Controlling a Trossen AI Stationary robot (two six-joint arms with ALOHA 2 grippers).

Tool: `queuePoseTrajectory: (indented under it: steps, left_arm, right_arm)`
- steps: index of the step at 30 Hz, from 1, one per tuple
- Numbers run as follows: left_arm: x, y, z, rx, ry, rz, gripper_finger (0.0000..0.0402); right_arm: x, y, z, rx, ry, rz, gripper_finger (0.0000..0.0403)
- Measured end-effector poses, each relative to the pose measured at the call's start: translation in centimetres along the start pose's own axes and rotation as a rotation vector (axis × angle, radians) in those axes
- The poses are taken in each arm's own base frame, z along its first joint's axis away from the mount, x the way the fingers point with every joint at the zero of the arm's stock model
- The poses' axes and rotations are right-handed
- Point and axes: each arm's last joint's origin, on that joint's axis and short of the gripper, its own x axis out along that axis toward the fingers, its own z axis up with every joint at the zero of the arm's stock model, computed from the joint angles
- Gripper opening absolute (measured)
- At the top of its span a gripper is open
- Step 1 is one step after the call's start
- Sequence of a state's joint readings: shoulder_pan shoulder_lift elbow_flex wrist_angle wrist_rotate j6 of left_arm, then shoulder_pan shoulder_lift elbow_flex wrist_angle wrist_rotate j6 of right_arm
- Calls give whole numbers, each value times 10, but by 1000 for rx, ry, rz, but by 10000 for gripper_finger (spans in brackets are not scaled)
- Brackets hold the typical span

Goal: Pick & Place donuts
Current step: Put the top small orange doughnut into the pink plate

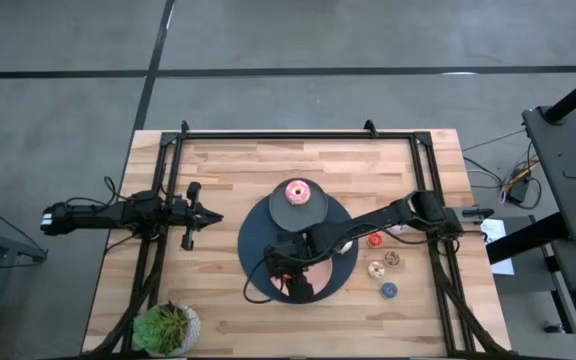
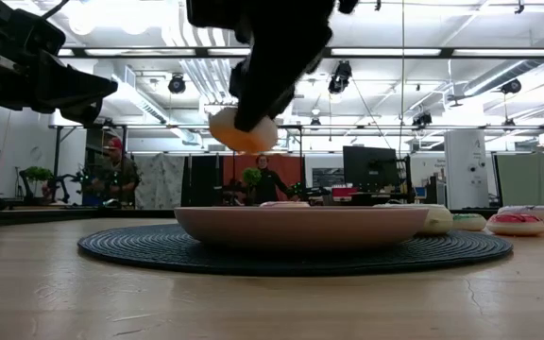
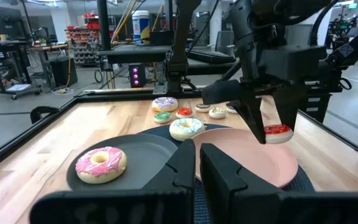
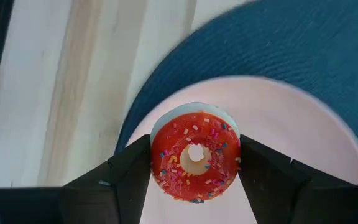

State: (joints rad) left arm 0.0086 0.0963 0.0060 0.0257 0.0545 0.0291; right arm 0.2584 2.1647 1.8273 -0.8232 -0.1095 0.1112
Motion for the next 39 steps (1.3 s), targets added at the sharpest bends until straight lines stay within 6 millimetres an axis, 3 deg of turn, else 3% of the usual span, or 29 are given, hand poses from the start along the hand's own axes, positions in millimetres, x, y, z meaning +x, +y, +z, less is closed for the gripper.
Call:
queuePoseTrajectory:
  steps: [21, 39]
  left_arm:
    - [0, 0, 0, 0, 0, 0, 0]
    - [0, 0, 0, 0, 0, 0, 0]
  right_arm:
    - [31, -6, -17, -15, -24, -3, 215]
    - [44, -9, -27, -45, -42, -2, 215]
